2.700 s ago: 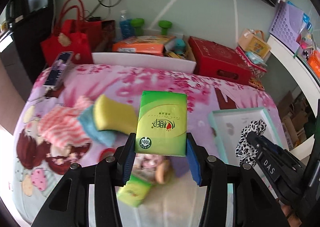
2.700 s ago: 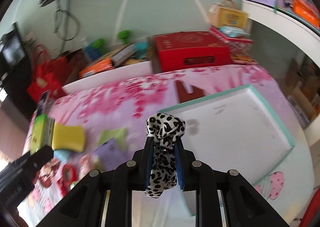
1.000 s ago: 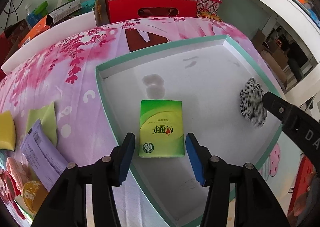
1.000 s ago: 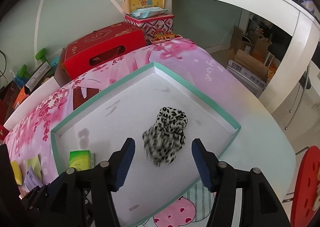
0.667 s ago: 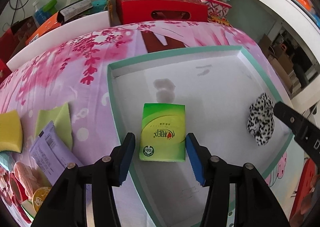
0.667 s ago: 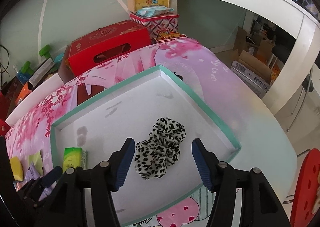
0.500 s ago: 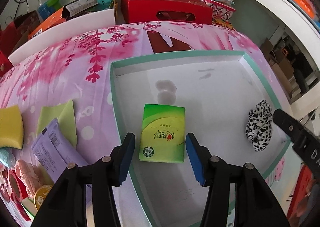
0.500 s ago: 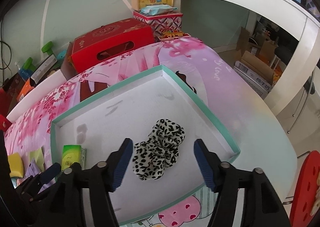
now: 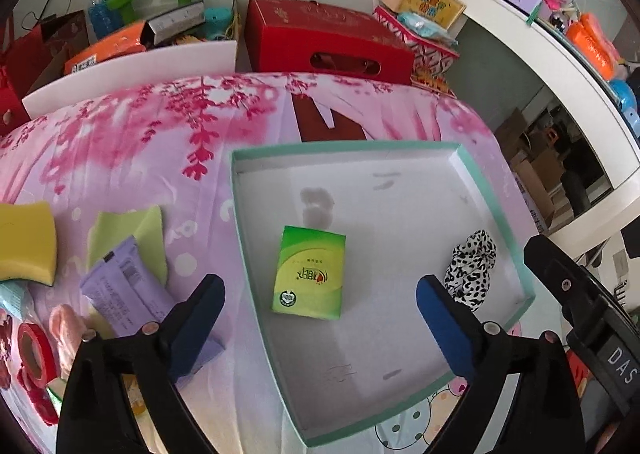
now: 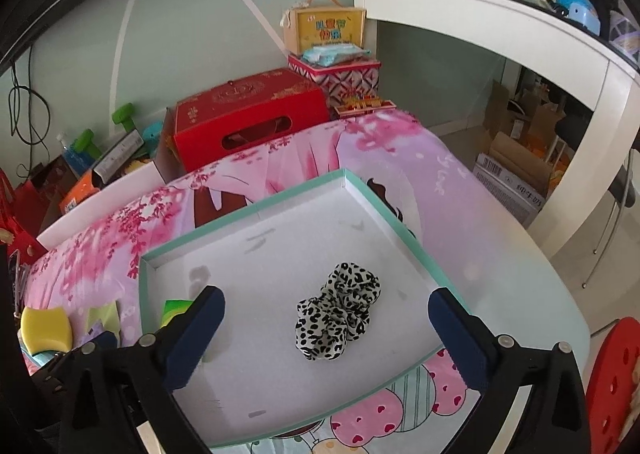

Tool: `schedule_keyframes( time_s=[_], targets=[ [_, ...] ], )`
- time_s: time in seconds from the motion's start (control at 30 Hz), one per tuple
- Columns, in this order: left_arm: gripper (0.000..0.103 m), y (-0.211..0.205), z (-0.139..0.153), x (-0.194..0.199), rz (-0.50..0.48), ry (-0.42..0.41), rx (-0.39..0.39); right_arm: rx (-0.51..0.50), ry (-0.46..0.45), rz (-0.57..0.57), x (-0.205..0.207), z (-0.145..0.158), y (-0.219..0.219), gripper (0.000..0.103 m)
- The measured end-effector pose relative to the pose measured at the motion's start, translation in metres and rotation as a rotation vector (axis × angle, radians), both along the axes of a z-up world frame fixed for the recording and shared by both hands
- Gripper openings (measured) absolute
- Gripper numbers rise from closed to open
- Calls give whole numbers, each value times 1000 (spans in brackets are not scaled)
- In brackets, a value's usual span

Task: Organize soft objects
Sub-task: 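Withdraw both tools from the tray back toward the remaining items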

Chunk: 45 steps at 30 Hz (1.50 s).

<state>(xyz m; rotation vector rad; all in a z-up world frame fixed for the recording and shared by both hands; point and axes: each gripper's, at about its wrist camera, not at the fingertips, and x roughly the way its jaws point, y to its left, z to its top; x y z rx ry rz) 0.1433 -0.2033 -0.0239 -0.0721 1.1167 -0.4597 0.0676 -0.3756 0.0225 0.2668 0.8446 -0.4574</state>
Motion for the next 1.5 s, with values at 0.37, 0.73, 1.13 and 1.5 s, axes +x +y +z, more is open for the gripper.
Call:
schedule_keyframes(
  time_s=[0.37,0.73,1.13,1.5],
  targets=[
    [97,69,26,5,241,-91,116,-32,-51,82,4,12,31,103],
    [98,193,72,-14,552,-217,267,12,-111,249,14,19,92,103],
    [98,234,55,-42,614,-134,213,60,-52,519,17,7,180,103],
    [98,260,6,-61,640,61,203,108,98,608,20,-39,216,103]
  ],
)
